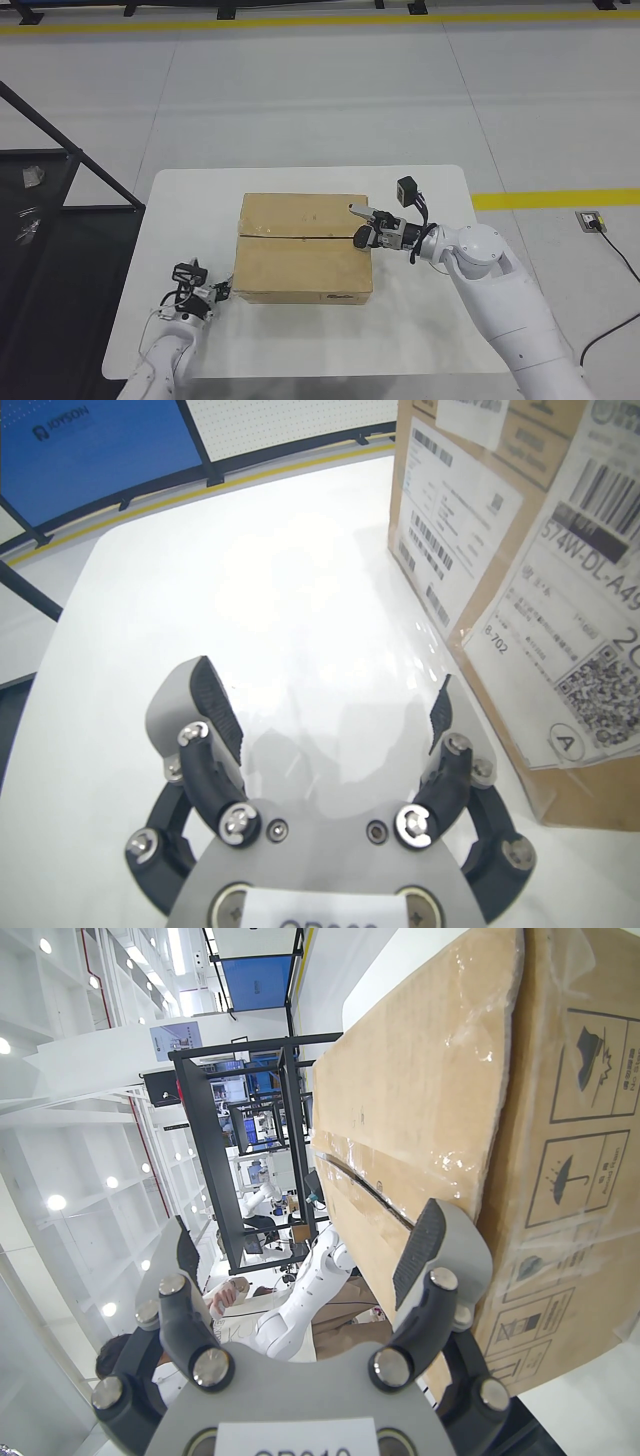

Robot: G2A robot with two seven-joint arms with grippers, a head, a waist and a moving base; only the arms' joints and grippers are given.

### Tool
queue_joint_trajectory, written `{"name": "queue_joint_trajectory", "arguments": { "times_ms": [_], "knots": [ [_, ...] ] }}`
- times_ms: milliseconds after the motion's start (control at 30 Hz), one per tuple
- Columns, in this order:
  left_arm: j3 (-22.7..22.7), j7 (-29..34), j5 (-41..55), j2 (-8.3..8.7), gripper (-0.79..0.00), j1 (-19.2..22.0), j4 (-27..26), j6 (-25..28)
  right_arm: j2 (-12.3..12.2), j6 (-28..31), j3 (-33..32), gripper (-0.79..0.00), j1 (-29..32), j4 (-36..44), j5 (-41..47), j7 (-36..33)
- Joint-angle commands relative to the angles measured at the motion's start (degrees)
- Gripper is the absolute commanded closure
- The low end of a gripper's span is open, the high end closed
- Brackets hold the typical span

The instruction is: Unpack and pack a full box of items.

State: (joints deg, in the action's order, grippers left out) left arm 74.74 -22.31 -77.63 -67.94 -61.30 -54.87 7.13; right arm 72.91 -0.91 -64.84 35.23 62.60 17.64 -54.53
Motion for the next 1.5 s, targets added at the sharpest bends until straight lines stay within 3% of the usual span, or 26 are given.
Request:
{"name": "queue_joint_trajectory", "arguments": {
  "times_ms": [0, 367, 833, 1100, 1467],
  "knots": [
    [-0.32, -0.43, -0.57, -0.08, -0.785, 0.41, 0.57, 0.51, 0.00, 0.00, 0.00, -0.785, 0.00, 0.00, 0.00, -0.01],
    [-3.24, 0.39, -6.11, -0.62, -0.785, 2.85, 2.57, 0.21, 0.00, 0.00, 0.00, -0.785, 0.00, 0.00, 0.00, -0.01],
    [-6.68, -0.47, -4.14, -3.46, -0.785, 7.54, 8.65, -10.91, 0.00, 0.00, 0.00, -0.785, 0.00, 0.00, 0.00, -0.01],
    [-4.84, -3.96, 0.64, -4.17, -0.785, 8.68, 11.40, -13.21, 0.00, 0.00, 0.00, -0.785, 0.00, 0.00, 0.00, -0.01],
    [-1.65, -6.04, 6.20, -4.40, -0.785, 8.05, 11.38, -12.92, 0.00, 0.00, 0.00, -0.785, 0.00, 0.00, 0.00, -0.01]
  ]
}}
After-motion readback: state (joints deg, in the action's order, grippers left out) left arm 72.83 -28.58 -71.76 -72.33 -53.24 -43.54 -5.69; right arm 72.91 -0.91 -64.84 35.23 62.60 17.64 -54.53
